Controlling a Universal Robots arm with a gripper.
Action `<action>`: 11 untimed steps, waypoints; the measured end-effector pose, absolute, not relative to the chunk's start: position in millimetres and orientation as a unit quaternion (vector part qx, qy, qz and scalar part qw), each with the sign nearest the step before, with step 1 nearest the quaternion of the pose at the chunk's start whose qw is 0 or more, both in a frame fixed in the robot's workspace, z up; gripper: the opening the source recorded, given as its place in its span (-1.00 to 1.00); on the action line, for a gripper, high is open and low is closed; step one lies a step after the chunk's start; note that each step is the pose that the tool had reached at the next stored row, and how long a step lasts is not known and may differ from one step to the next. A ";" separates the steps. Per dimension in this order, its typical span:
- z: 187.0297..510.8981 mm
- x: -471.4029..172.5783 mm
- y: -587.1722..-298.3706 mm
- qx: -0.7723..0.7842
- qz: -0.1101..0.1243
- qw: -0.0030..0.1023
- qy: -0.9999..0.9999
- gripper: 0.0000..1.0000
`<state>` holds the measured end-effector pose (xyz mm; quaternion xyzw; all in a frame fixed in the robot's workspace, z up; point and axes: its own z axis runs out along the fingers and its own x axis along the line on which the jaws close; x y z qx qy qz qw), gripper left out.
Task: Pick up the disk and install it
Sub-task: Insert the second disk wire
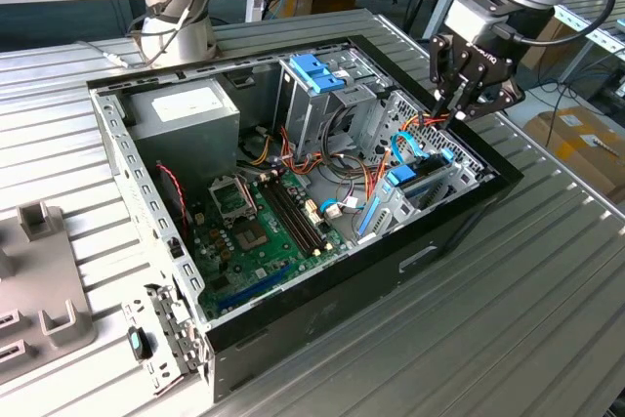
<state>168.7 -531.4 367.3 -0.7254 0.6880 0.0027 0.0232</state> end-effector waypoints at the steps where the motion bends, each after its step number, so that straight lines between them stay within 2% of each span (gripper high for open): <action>1: 367.2 169.0 -531.4 -0.725 0.003 0.023 0.688 -0.41; 11: 367.3 171.5 -531.3 -0.725 0.003 0.023 0.688 -0.41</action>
